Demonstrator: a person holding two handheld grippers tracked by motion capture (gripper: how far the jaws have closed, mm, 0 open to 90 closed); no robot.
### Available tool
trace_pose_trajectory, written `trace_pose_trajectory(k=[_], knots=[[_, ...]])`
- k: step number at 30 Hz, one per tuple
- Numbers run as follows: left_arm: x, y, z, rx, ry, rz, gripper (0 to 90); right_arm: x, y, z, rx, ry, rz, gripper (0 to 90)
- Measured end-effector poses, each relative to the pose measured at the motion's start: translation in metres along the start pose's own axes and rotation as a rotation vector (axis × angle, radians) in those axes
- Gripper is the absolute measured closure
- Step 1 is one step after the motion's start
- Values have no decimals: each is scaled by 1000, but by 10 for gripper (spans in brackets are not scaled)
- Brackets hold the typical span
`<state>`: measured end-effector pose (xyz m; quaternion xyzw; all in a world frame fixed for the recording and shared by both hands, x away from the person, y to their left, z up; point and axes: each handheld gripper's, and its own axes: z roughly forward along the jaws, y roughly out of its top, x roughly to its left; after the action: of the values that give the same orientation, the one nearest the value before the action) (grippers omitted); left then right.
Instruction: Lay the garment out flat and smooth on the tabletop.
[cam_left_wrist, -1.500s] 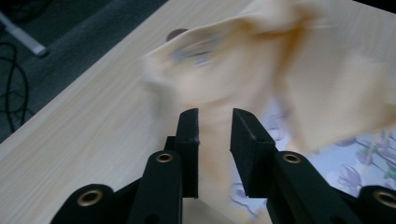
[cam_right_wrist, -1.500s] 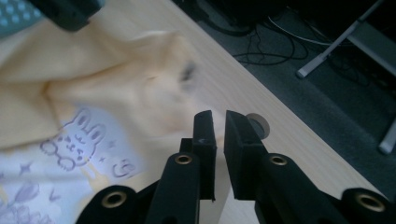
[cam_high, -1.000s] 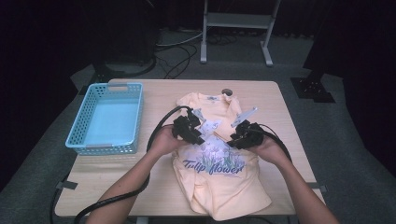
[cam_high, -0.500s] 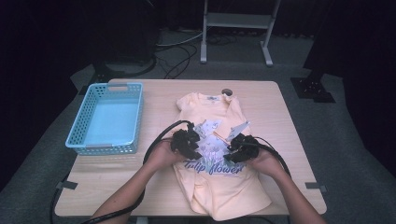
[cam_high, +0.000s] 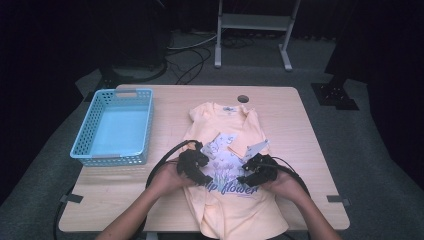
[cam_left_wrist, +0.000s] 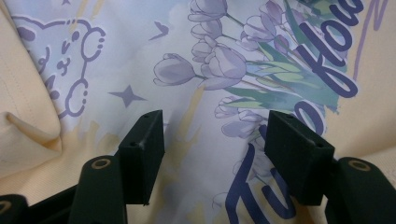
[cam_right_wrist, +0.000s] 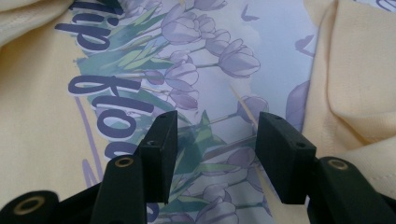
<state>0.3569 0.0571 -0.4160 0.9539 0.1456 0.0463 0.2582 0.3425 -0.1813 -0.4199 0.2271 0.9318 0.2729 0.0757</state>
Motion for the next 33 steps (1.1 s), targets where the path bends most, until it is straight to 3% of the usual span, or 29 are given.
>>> trace_pose_trajectory(k=[9, 17, 23, 33], knots=[[-22, -15, -5, 4, -4, 7, 225, 26, -7, -3, -27, -16, -33, 464], [-41, -28, -13, 3, -5, 6, 220, 43, -10, -4, -35, 19, -64, 437], [-54, -36, -18, 1, -8, -3, 218, 48, -13, -4, -49, 55, -65, 422], [-80, -48, -24, -13, -14, 9, 210, 61, -18, -7, -50, 95, -112, 415]])
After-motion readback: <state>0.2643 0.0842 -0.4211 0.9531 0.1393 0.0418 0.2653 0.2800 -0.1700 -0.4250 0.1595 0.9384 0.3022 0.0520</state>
